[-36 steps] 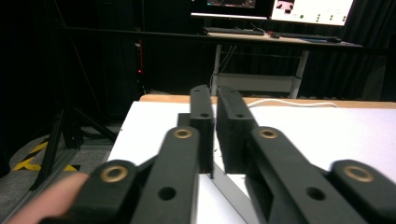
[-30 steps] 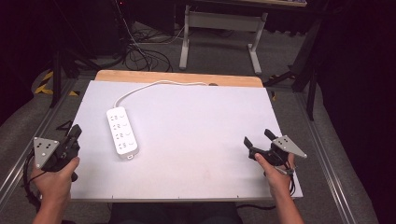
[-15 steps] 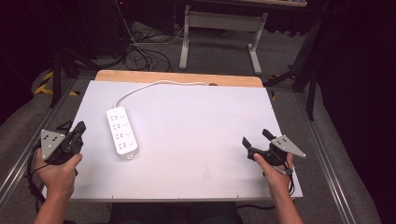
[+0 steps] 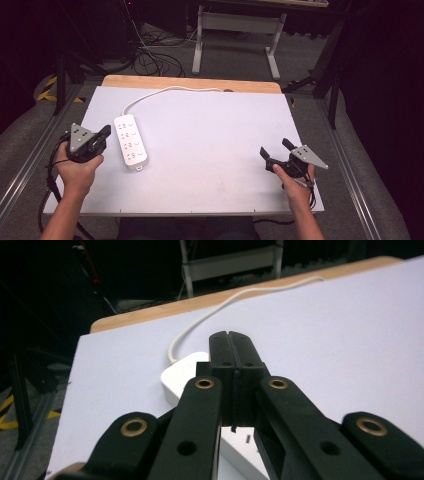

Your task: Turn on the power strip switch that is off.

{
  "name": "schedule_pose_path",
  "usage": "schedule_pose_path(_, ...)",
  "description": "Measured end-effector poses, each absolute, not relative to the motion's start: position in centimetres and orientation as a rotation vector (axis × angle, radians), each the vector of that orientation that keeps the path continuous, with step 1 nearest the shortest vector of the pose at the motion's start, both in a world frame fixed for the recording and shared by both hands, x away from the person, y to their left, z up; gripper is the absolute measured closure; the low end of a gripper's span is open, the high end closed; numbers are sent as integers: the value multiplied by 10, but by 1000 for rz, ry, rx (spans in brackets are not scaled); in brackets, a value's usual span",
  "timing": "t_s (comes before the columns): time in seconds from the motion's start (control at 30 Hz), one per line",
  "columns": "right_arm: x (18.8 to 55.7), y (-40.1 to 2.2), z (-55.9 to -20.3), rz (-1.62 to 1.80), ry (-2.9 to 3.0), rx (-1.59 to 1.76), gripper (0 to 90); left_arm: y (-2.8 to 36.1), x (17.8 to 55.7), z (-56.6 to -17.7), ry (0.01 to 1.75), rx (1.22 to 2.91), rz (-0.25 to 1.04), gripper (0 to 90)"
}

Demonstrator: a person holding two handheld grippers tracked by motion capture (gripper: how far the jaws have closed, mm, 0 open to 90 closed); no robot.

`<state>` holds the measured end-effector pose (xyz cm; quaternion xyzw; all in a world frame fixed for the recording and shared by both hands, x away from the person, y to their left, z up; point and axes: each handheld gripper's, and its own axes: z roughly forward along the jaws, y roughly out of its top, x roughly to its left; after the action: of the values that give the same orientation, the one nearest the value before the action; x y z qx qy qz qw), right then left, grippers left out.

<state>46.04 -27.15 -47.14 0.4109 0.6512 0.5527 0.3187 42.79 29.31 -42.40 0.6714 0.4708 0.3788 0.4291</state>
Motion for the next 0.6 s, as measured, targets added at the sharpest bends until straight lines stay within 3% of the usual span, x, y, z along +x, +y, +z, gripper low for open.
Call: schedule_pose_path(0.6, 461, -273, -471, 1456, 1711, 1090, 66, 265, 469, -438, 1182, 1939, 768, 900)
